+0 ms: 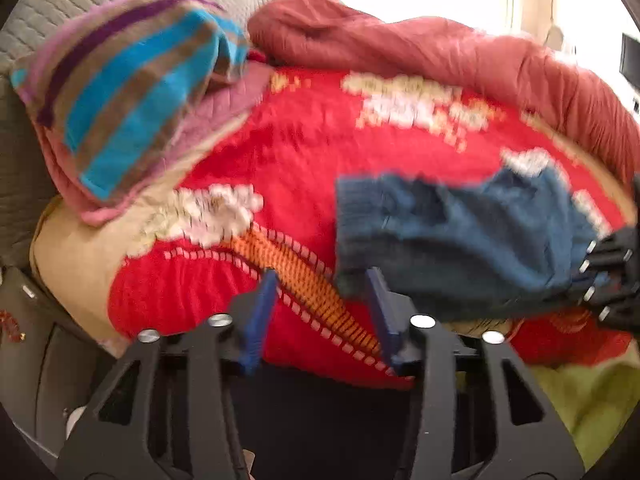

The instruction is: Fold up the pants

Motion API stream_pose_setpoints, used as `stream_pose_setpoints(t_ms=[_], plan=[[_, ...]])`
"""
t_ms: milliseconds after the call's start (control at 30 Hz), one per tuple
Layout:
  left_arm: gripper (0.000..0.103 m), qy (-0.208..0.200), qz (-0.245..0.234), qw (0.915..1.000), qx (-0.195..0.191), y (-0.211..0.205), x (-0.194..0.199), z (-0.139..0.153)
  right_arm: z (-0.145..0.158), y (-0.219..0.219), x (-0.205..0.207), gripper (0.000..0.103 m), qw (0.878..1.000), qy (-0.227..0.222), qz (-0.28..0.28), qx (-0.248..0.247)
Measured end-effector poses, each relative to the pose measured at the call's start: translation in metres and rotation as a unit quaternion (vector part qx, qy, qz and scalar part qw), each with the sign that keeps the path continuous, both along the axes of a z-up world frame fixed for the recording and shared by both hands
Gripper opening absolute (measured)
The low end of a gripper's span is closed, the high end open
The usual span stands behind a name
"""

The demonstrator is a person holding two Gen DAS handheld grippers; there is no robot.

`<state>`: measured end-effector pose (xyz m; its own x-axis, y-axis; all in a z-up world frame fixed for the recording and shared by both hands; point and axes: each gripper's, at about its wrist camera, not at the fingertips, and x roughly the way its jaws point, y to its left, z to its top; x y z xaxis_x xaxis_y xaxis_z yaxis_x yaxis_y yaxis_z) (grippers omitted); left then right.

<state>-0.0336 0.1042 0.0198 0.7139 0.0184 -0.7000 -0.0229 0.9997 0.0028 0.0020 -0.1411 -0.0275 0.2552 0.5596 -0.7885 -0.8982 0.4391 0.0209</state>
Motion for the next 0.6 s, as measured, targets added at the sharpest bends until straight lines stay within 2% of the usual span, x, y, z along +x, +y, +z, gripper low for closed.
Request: stream_pose_setpoints(t_ms=[100, 167, 233, 300, 433, 533, 600], plan=[[0.031, -0.019, -0.042, 0.9987, -0.021, -0.020, 0.012, 0.019, 0.011, -0.007, -0.005, 0.015, 1.000, 0.005, 0.012, 0.016], [0.031, -0.018, -0.081, 0.9961, -0.031, -0.043, 0.026, 0.023, 0.024, -0.013, -0.001, 0.018, 0.999, 0.003, -0.002, 0.048], [0.031, -0.004, -0.110, 0.9935, -0.031, -0.062, 0.040, 0.016, 0.032, -0.018, 0.008, 0.019, 0.996, 0.019, -0.028, 0.082], [0.031, 0.023, -0.115, 0.9931, -0.012, -0.076, 0.051, -0.004, 0.032, -0.019, 0.020, 0.020, 0.993, 0.034, -0.059, 0.096], [0.032, 0.078, -0.104, 0.9910, 0.030, -0.083, 0.051, -0.050, 0.005, -0.005, 0.033, 0.020, 0.993, 0.050, -0.097, 0.032], [0.032, 0.089, -0.102, 0.9907, 0.014, -0.076, 0.044, -0.065, -0.023, 0.002, 0.039, 0.025, 0.990, 0.075, -0.114, -0.018], [0.032, 0.085, -0.105, 0.9908, 0.007, -0.074, 0.041, -0.066, -0.024, 0.002, 0.038, 0.026, 0.990, 0.077, -0.119, -0.013]])
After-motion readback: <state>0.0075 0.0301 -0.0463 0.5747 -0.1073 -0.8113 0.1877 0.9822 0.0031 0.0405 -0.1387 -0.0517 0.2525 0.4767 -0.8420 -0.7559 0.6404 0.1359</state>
